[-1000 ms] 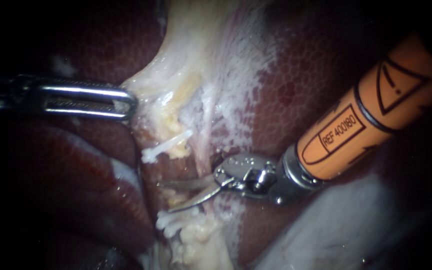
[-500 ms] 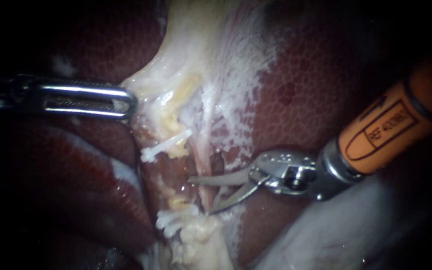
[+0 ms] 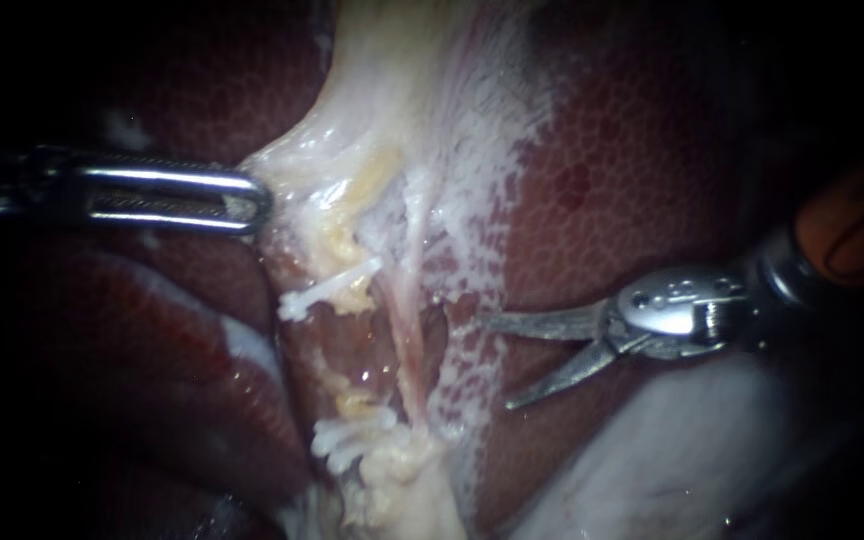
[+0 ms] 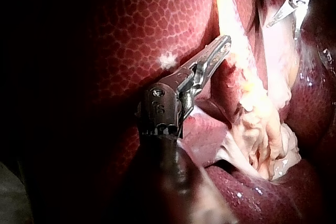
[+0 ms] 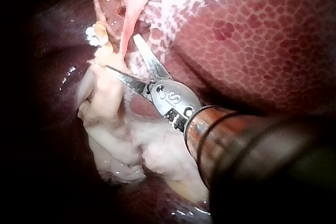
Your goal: Go back from the cut left tube
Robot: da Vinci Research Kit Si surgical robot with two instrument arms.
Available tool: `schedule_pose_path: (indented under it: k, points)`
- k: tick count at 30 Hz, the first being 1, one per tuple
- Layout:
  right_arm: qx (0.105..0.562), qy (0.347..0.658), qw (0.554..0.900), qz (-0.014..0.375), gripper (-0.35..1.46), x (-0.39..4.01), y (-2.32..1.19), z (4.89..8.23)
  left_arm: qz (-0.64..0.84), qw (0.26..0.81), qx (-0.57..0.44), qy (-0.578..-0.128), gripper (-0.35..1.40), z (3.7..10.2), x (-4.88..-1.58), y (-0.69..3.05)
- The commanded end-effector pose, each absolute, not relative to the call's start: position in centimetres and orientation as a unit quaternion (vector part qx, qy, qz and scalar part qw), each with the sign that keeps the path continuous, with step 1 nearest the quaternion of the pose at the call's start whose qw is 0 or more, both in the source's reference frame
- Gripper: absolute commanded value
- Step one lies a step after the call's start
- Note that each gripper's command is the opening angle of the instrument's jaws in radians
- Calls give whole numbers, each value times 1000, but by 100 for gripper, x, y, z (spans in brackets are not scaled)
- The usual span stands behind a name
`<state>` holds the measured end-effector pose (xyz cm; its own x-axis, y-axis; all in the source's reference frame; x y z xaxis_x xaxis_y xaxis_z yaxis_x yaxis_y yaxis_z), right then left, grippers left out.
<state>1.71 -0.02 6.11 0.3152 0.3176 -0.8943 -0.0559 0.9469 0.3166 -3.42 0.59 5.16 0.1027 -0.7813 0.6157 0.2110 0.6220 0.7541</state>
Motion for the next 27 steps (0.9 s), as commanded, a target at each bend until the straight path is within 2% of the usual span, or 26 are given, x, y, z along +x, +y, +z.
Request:
schedule_pose_path:
  k: [1, 5, 10, 18, 27]
  points:
    - [103, 570, 808, 110, 143, 170, -2, 611, -355, 699, 251, -568, -35, 517, -342, 59]
    - [62, 558, 822, 96, 143, 163, 1, 608, -355, 699, 250, -568, -35, 521, -343, 60]
    - [42, 551, 830, 82, 143, 157, 8, 601, -354, 700, 249, -568, -35, 528, -343, 59]
    - [29, 543, 836, 77, 143, 144, 18, 586, -354, 700, 248, -568, -35, 534, -344, 60]
    - [26, 543, 836, 73, 143, 144, 19, 588, -354, 701, 247, -568, -35, 540, -347, 59]
